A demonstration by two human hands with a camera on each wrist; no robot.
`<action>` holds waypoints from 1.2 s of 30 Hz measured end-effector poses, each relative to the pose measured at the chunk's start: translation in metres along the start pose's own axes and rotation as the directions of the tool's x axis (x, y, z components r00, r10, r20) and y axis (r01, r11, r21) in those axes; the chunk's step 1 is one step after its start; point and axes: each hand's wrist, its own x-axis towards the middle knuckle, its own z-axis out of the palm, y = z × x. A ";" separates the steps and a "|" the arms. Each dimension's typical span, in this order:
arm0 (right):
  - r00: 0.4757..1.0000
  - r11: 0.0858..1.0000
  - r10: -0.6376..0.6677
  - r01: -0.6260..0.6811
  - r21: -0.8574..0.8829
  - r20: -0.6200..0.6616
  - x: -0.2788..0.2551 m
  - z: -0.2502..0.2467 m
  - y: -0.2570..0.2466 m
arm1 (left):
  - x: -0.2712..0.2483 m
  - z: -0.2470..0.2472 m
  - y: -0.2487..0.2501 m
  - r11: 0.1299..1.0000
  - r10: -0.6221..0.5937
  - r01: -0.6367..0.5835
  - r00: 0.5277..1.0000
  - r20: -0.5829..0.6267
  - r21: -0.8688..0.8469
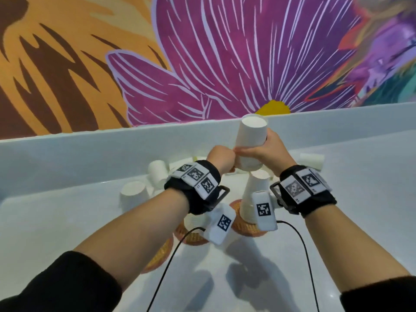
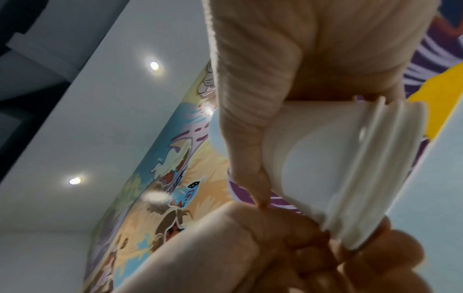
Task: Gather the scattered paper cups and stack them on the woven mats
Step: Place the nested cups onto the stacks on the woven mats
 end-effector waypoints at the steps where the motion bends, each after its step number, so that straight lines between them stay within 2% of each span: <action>1: 1.000 1.000 0.016 -0.016 -0.014 0.005 0.000 -0.010 0.008 | 0.003 0.011 -0.001 0.998 0.016 -0.016 1.000 -0.002 0.067; 3: 0.998 0.998 0.061 -0.060 -0.025 0.009 -0.002 -0.024 0.028 | 0.007 0.028 -0.003 0.980 0.040 -0.042 0.999 0.015 0.195; 5: 0.994 0.994 0.108 -0.108 -0.036 0.016 -0.005 -0.032 0.053 | 0.010 0.037 -0.004 0.969 0.052 -0.056 0.998 0.019 0.239; 7: 0.984 0.985 0.170 -0.168 -0.050 0.046 -0.009 -0.035 0.082 | 0.018 0.044 -0.003 0.974 0.087 -0.086 0.996 0.004 0.208; 10: 0.942 0.952 0.299 -0.284 -0.112 0.155 -0.023 -0.033 0.119 | 0.027 0.057 0.001 0.982 0.119 -0.114 0.993 -0.020 0.151; 13: 0.909 0.928 0.358 -0.319 -0.193 0.215 -0.030 -0.035 0.136 | 0.037 0.064 0.002 0.962 0.114 -0.122 0.992 0.048 0.245; 16: 0.857 0.903 0.405 -0.321 -0.284 0.318 -0.018 -0.050 0.138 | 0.050 0.066 0.005 0.946 0.092 -0.101 0.995 0.045 0.309; 17: 0.866 0.900 0.401 -0.310 -0.307 0.300 -0.012 -0.058 0.137 | 0.056 0.067 0.006 0.949 0.075 -0.082 0.997 0.034 0.305; 18: 0.897 0.898 0.383 -0.305 -0.317 0.222 -0.005 -0.066 0.137 | 0.061 0.066 0.007 0.952 0.064 -0.068 0.998 0.023 0.298; 19: 0.932 0.896 0.354 -0.313 -0.316 0.078 0.002 -0.074 0.137 | 0.066 0.066 0.009 0.954 0.055 -0.057 0.998 0.014 0.294; 20: 0.942 0.889 0.314 -0.335 -0.313 -0.119 0.009 -0.082 0.138 | 0.071 0.066 0.010 0.954 0.048 -0.049 0.999 0.012 0.297; 21: 0.903 0.873 0.288 -0.385 -0.301 -0.319 0.016 -0.089 0.142 | 0.076 0.066 0.011 0.951 0.046 -0.046 0.999 0.010 0.304; 22: 0.838 0.850 0.280 -0.443 -0.285 -0.469 0.022 -0.094 0.148 | 0.080 0.066 0.013 0.948 0.044 -0.044 0.999 0.007 0.316; 23: 0.769 0.809 0.322 -0.527 -0.262 -0.553 0.028 -0.098 0.156 | 0.084 0.067 0.014 0.944 0.042 -0.042 0.999 0.007 0.328; 25: 0.657 0.702 0.495 -0.688 -0.184 -0.569 0.034 -0.101 0.172 | 0.092 0.068 0.016 0.934 0.026 -0.030 1.000 0.018 0.355; 27: 0.603 0.658 0.613 -0.748 -0.093 -0.510 0.037 -0.101 0.191 | 0.100 0.068 0.016 0.916 0.002 -0.018 0.999 0.041 0.401; 29: 0.620 0.691 0.643 -0.723 -0.011 -0.449 0.042 -0.100 0.203 | 0.108 0.067 0.015 0.891 -0.039 -0.003 0.996 0.083 0.455; 33: 0.696 0.772 0.635 -0.568 0.285 -0.334 0.068 -0.097 0.193 | 0.124 0.066 0.013 0.835 -0.088 0.004 0.988 0.127 0.550; 34: 0.729 0.787 0.612 -0.523 0.326 -0.306 0.074 -0.094 0.181 | 0.127 0.066 0.012 0.841 -0.086 -0.006 0.986 0.145 0.541; 36: 0.816 0.835 0.526 -0.441 0.330 -0.240 0.086 -0.086 0.157 | 0.132 0.068 0.011 0.914 -0.070 -0.014 0.979 0.191 0.406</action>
